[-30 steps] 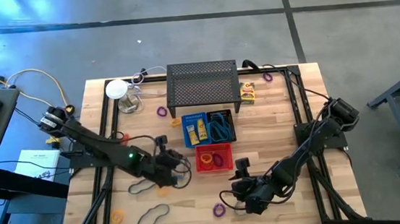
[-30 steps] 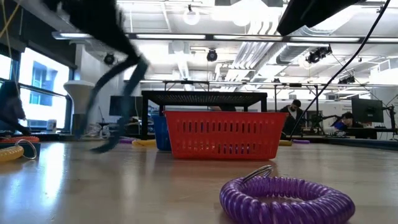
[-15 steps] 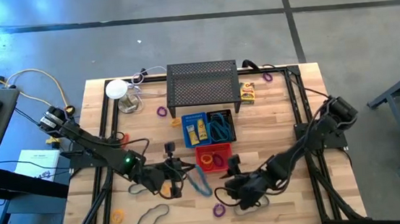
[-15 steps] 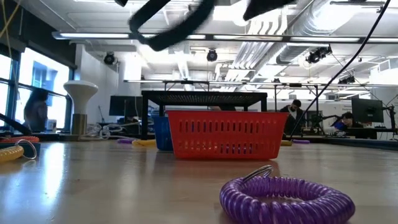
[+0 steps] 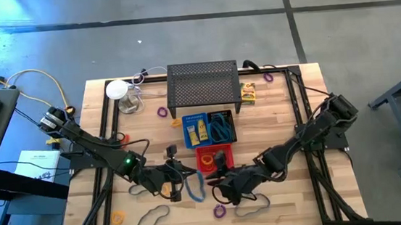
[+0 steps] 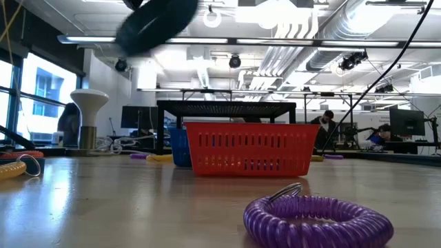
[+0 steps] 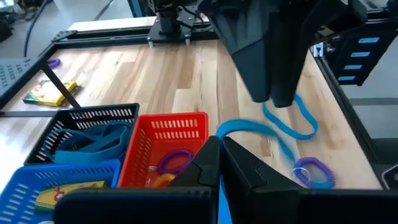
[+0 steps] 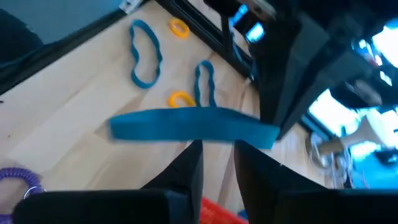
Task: Pick & Place Office Desk Supplies
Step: Put the blue rubber band into the black bin
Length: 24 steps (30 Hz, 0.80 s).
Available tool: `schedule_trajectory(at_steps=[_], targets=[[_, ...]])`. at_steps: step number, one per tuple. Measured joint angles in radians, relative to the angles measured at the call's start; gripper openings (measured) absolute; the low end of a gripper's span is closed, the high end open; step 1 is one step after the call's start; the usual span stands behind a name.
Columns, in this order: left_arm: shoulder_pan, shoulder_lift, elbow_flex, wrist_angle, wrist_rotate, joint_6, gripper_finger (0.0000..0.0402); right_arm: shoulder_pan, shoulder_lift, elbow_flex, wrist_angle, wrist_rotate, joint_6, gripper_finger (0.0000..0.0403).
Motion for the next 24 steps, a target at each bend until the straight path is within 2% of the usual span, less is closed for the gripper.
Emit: schedule_trajectory(at_steps=[6, 24], targets=[[-0.004, 0.000, 0.000, 0.001, 0.001, -0.031, 0.0001, -0.043, 0.009, 0.000, 0.043, -0.091, -0.084, 0.0063], [-0.004, 0.000, 0.000, 0.000, 0.000, -0.037, 0.0001, -0.071, 0.009, 0.000, 0.123, -0.071, -0.074, 0.0060]])
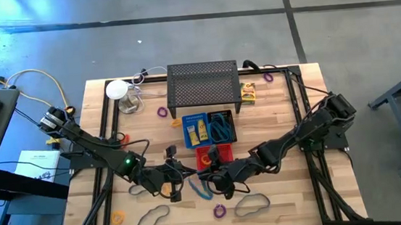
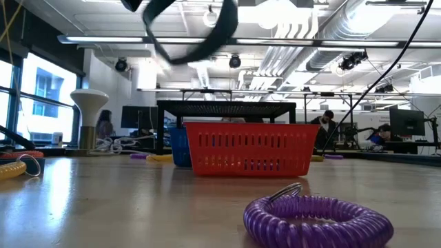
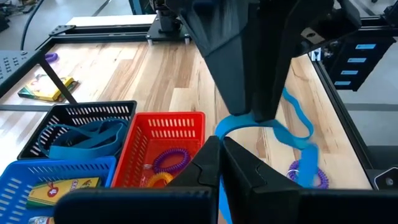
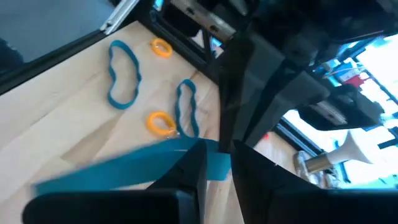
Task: Pick & Place Office Desk Supplies
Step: Put the blue rubber band into the black bin
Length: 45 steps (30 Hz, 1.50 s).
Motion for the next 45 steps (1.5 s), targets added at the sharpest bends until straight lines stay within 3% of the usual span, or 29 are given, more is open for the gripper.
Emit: schedule_trajectory(at_steps=[9, 16, 19, 22, 27, 38, 45], targets=[[0.000, 0.000, 0.000, -0.014, 0.000, -0.004, 0.0001, 0.010, 0.000, 0.000, 0.008, 0.017, 0.001, 0.0071], [0.000, 0.000, 0.000, -0.024, 0.000, -0.011, 0.0001, 0.047, 0.000, 0.000, -0.007, 0.212, -0.024, 0.0159], [0.000, 0.000, 0.000, -0.024, 0.000, -0.011, 0.0001, 0.044, 0.000, 0.000, -0.012, 0.191, -0.017, 0.0205], [0.000, 0.000, 0.000, -0.023, 0.000, -0.011, 0.0001, 0.033, 0.006, 0.000, -0.013, 0.106, -0.016, 0.0244], [0.000, 0.000, 0.000, -0.016, 0.000, -0.011, 0.0001, 0.008, 0.045, 0.000, -0.010, 0.054, -0.020, 0.0281], [0.000, 0.000, 0.000, -0.015, 0.000, -0.011, 0.0001, -0.017, 0.074, 0.000, 0.032, 0.074, -0.025, 0.0290], [0.000, 0.000, 0.000, -0.036, -0.002, -0.010, 0.0001, 0.024, 0.074, 0.000, 0.031, 0.189, -0.024, 0.0285]])
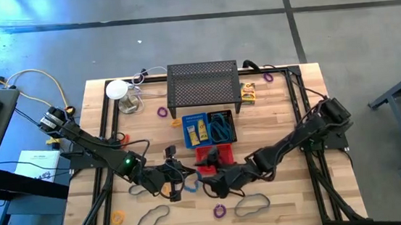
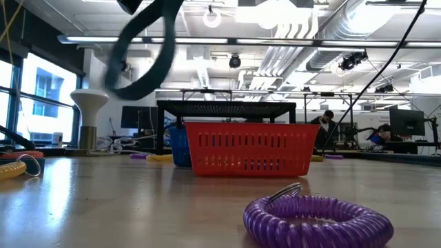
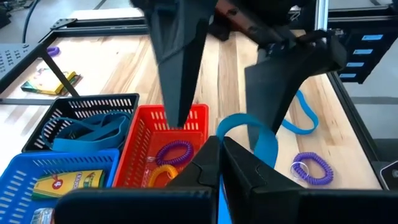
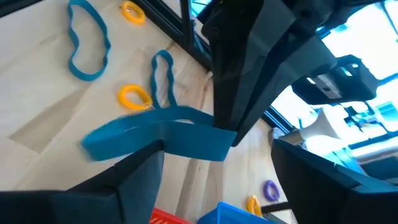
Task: Pick & Place Office Desk Supplies
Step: Put the blue rubber band into the black bin
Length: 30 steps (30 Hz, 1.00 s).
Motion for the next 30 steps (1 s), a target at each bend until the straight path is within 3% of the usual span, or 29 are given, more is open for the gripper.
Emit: schedule_trajectory(at_steps=[4, 17, 30], targets=[[0.000, 0.000, 0.000, -0.002, -0.006, 0.000, 0.0001, 0.028, 0.000, 0.000, 0.000, 0.060, -0.002, 0.0278], [0.000, 0.000, 0.000, -0.002, -0.006, -0.008, 0.0001, 0.034, -0.001, 0.000, 0.109, 0.059, -0.154, 0.0250], [0.000, 0.000, 0.000, -0.002, 0.001, -0.008, 0.0001, 0.029, 0.004, 0.000, 0.129, 0.047, -0.178, 0.0177]])
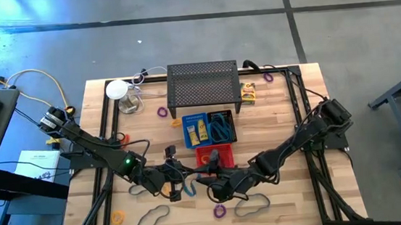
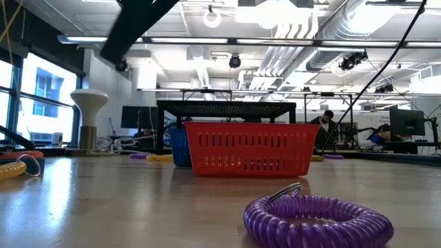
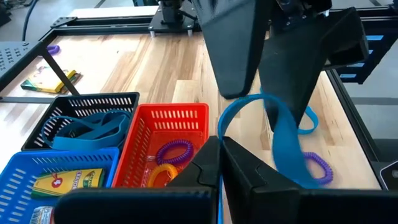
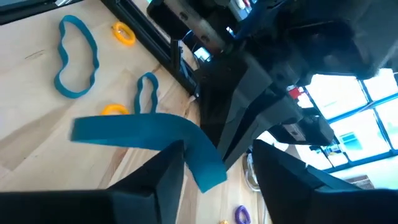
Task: Pick & Place Office Desk Supplies
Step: Put the blue rubber band into the black bin
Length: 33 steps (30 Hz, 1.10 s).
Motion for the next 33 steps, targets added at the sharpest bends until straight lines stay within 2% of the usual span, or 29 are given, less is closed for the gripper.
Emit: schedule_trajectory(at_steps=[8, 18, 27, 33], targets=[[0.000, 0.000, 0.000, 0.000, 0.000, 0.000, 0.0001, -0.010, 0.003, 0.000, -0.021, -0.042, 0.008, 0.0117], [0.000, 0.000, -0.001, -0.001, 0.002, 0.000, 0.0001, -0.010, 0.003, 0.000, -0.031, -0.042, 0.003, 0.0011], [0.000, 0.000, -0.001, 0.000, -0.015, 0.031, 0.0002, -0.009, 0.004, 0.000, -0.041, -0.026, 0.001, 0.0003], [0.000, 0.000, -0.001, 0.000, -0.031, 0.068, 0.0042, -0.009, 0.004, 0.000, -0.058, -0.014, 0.000, 0.0003]])
